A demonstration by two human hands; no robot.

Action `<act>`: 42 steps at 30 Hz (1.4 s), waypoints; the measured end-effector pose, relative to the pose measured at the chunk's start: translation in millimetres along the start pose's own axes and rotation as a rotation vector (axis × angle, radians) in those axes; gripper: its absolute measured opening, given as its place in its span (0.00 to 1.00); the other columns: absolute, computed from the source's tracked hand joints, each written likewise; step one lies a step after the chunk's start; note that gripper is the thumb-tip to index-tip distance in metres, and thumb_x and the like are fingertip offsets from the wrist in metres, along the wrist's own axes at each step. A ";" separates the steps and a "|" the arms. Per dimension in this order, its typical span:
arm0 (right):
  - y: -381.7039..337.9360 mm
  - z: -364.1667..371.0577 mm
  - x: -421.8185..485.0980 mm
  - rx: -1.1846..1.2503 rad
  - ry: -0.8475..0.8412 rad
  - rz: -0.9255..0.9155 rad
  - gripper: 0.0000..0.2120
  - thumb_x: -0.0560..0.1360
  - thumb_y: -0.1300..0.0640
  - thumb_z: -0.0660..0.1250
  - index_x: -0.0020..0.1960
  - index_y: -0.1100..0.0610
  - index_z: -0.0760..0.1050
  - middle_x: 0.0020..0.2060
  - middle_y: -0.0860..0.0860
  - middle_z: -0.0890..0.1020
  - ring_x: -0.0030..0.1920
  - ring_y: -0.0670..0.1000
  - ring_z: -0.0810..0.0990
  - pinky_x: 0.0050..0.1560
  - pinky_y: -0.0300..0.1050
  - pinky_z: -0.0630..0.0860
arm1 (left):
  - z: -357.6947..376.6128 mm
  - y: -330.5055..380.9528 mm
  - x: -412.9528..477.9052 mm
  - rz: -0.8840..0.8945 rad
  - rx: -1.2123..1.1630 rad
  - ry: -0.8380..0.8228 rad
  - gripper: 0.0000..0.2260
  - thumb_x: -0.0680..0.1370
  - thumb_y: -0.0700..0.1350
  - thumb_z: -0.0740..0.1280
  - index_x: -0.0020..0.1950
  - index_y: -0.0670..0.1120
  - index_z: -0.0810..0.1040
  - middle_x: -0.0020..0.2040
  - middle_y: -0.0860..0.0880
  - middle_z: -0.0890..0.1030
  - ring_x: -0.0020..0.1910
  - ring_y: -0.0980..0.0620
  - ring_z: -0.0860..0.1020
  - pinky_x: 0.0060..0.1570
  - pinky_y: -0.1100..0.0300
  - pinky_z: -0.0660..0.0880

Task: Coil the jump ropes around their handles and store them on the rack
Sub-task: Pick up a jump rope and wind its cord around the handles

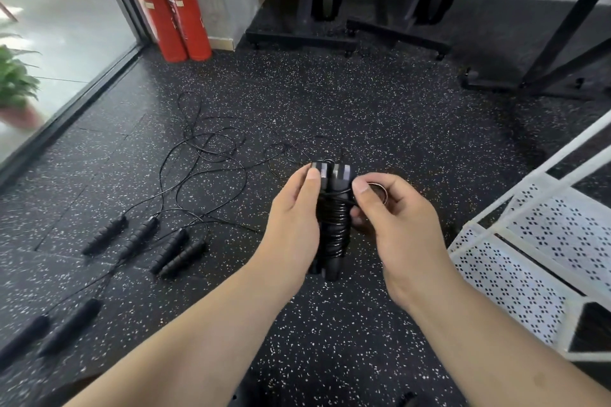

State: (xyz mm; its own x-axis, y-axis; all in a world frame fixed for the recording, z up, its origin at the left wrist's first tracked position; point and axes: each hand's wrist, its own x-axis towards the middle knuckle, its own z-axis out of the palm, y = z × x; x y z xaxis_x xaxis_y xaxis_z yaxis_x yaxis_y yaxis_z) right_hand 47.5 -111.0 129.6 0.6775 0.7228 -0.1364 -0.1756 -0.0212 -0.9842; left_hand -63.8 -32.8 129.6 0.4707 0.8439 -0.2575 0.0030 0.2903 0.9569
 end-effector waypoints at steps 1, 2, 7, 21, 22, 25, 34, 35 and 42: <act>0.3 0.7 -1.6 -0.024 -0.013 -0.022 0.03 0.81 0.57 0.74 0.53 0.50 0.86 0.41 0.48 0.85 0.42 0.47 0.84 0.51 0.47 0.83 | 2.7 -0.8 -0.9 0.048 0.089 0.023 0.12 0.87 0.59 0.59 0.57 0.60 0.82 0.50 0.57 0.86 0.48 0.61 0.83 0.55 0.59 0.80; 0.4 1.6 -3.2 -0.047 -0.029 -0.042 0.04 0.81 0.57 0.74 0.53 0.50 0.86 0.42 0.48 0.85 0.42 0.47 0.85 0.53 0.48 0.84 | 4.6 -1.4 -1.7 0.092 0.175 0.037 0.13 0.87 0.61 0.58 0.56 0.60 0.81 0.48 0.57 0.85 0.46 0.62 0.82 0.54 0.59 0.80; -5.2 4.7 -7.8 0.004 -0.108 -0.035 0.06 0.83 0.58 0.70 0.56 0.52 0.85 0.46 0.50 0.88 0.47 0.50 0.87 0.55 0.49 0.85 | 0.9 0.2 0.3 0.015 0.109 0.100 0.19 0.82 0.70 0.62 0.57 0.57 0.81 0.48 0.53 0.86 0.48 0.52 0.85 0.56 0.44 0.83; -11.5 -6.6 1.9 -0.111 -0.045 -0.187 0.06 0.73 0.57 0.82 0.48 0.49 0.87 0.43 0.50 0.87 0.45 0.50 0.83 0.51 0.51 0.82 | 1.4 3.9 0.4 -0.256 -0.214 -0.173 0.31 0.82 0.69 0.59 0.70 0.46 0.82 0.65 0.42 0.85 0.66 0.42 0.83 0.72 0.41 0.74; -10.5 -6.2 1.0 -0.112 -0.042 -0.182 0.06 0.73 0.57 0.82 0.47 0.50 0.87 0.43 0.51 0.87 0.44 0.50 0.83 0.50 0.51 0.83 | 2.3 3.5 -0.5 -0.252 -0.180 -0.199 0.34 0.80 0.72 0.59 0.70 0.48 0.83 0.65 0.44 0.85 0.66 0.44 0.83 0.71 0.42 0.75; -10.2 -4.0 -3.0 -0.108 -0.043 -0.180 0.04 0.74 0.56 0.81 0.47 0.50 0.88 0.42 0.53 0.87 0.42 0.51 0.82 0.44 0.48 0.83 | 5.9 2.4 -5.6 -0.227 -0.140 -0.184 0.35 0.74 0.75 0.63 0.65 0.49 0.86 0.61 0.44 0.87 0.62 0.44 0.85 0.68 0.41 0.78; -20.0 -7.6 -3.0 -0.145 -0.114 -0.195 0.14 0.74 0.57 0.81 0.58 0.47 0.85 0.50 0.50 0.87 0.48 0.50 0.85 0.48 0.53 0.87 | 5.9 7.7 -6.7 -0.187 -0.193 -0.067 0.29 0.80 0.70 0.61 0.61 0.48 0.87 0.56 0.43 0.88 0.54 0.39 0.87 0.59 0.39 0.82; -19.9 -7.9 -2.8 -0.167 -0.110 -0.199 0.15 0.75 0.57 0.80 0.59 0.47 0.85 0.50 0.49 0.87 0.49 0.50 0.86 0.49 0.55 0.87 | 6.0 8.1 -7.6 -0.177 -0.188 -0.070 0.28 0.79 0.70 0.61 0.60 0.50 0.87 0.56 0.43 0.88 0.56 0.39 0.87 0.61 0.38 0.81; -21.8 -5.8 -8.7 -0.345 -0.058 -0.285 0.12 0.77 0.58 0.77 0.56 0.45 0.83 0.47 0.42 0.86 0.48 0.47 0.85 0.49 0.50 0.85 | 6.9 3.6 -6.0 0.019 0.019 -0.079 0.23 0.80 0.73 0.59 0.58 0.59 0.84 0.55 0.50 0.88 0.58 0.45 0.85 0.61 0.38 0.81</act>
State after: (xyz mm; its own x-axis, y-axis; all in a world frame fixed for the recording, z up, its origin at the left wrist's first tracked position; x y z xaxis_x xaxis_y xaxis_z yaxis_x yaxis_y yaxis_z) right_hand 49.6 -120.8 151.6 0.6210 0.7708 0.1423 0.2676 -0.0378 -0.9628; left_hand -60.6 -39.9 135.4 0.5388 0.8109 -0.2283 0.0097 0.2651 0.9642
